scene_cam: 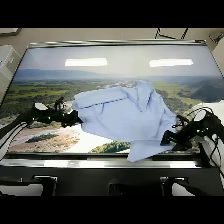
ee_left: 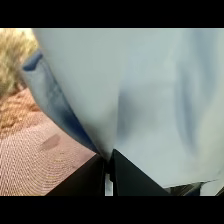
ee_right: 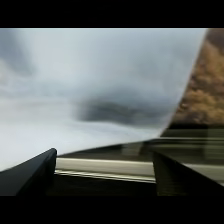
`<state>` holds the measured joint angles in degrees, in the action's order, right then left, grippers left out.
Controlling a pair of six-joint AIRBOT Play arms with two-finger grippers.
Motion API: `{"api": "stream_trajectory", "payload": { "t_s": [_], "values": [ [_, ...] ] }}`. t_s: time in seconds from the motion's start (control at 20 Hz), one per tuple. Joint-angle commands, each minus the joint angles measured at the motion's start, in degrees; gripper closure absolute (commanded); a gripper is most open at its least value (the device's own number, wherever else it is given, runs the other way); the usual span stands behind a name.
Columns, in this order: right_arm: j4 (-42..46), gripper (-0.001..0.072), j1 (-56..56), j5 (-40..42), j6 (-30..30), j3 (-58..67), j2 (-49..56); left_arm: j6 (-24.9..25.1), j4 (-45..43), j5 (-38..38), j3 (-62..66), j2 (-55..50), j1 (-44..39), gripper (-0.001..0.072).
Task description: Fold the clothes and pants, and hang the long-sleeved shirts on hangers.
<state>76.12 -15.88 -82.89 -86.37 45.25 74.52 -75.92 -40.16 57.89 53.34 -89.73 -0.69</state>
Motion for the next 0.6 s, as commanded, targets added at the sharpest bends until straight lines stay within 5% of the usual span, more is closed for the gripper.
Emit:
{"api": "stream_trajectory", "payload": {
  "t_s": [0.0, 0.25, 0.35, 0.4, 0.5, 0.55],
  "values": [
    [6.2, 0.0005, 0.0, -1.7, 0.2, 1.8, 0.0, 0.6, 0.1, 1.5, 0.0, 0.1, -0.1, 0.0684],
    [0.4, 0.0005, 0.0, 4.0, -1.9, 0.7, 4.0, 1.0, 0.1, 2.6, 0.0, 0.1, -0.1, 0.0684],
    [-4.9, 0.0074, 0.0, 6.2, -1.2, 0.6, 6.1, 1.0, 0.1, 2.7, 0.0, 0.4, -0.1, 0.0684],
    [-7.5, 0.0192, 0.0, 7.6, -1.3, 0.6, 6.3, 1.0, 0.1, 2.7, 0.0, 0.9, -0.1, 0.0684],
    [-12.2, 0.0663, 0.0, 9.0, -1.3, 1.5, 6.1, 1.9, -0.1, 2.7, 0.3, 3.3, 0.0, 0.0685],
    [-13.7, 0.0671, 0.0, 8.3, 0.0, 3.3, 5.7, 2.1, -0.7, 2.6, 1.1, 5.4, 0.0, 0.0685]
  ]
}}
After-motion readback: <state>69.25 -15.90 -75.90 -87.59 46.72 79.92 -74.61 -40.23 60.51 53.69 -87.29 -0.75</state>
